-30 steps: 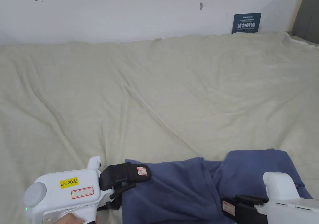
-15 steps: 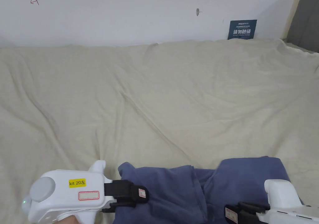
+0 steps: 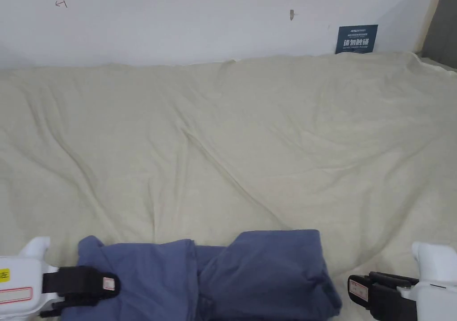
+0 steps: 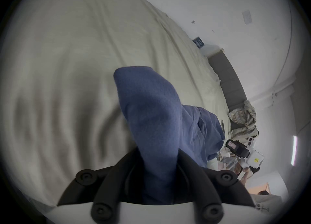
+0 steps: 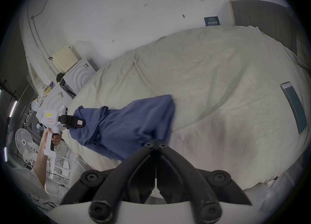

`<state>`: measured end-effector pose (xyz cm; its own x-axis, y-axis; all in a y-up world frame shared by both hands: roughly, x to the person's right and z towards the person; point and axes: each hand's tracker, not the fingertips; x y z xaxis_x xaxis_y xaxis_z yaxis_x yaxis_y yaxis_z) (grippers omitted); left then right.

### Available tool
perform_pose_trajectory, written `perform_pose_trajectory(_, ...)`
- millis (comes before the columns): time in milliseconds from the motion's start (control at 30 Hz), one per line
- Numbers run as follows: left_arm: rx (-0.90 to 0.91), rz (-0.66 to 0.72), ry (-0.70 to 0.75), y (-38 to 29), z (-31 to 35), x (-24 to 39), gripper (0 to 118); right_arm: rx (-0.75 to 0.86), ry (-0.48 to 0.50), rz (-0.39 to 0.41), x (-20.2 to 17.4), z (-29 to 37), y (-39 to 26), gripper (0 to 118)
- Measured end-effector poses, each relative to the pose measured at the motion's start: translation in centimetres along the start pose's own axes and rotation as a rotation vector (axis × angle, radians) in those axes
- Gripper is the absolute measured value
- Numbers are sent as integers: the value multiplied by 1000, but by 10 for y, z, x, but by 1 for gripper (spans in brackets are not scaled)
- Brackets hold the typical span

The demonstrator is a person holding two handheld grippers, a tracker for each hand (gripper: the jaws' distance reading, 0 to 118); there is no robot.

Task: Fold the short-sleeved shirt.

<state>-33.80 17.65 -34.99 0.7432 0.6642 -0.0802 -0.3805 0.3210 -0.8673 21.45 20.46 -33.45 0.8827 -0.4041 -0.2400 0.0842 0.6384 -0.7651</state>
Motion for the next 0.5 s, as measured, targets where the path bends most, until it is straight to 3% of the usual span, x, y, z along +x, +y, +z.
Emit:
perform_pose_trajectory(200,32,12,65,-5,28,-4,12,-4,9,-3,-1,-4,-1,0)
perform_pose_trajectory(367,63,-3,86,-7,35,29,12,-2,33,-5,-5,-4,-3,0)
perform_pose_trajectory(500,70,-139,100,-15,34,85,12,-7,36,1,0,-1,-5,0)
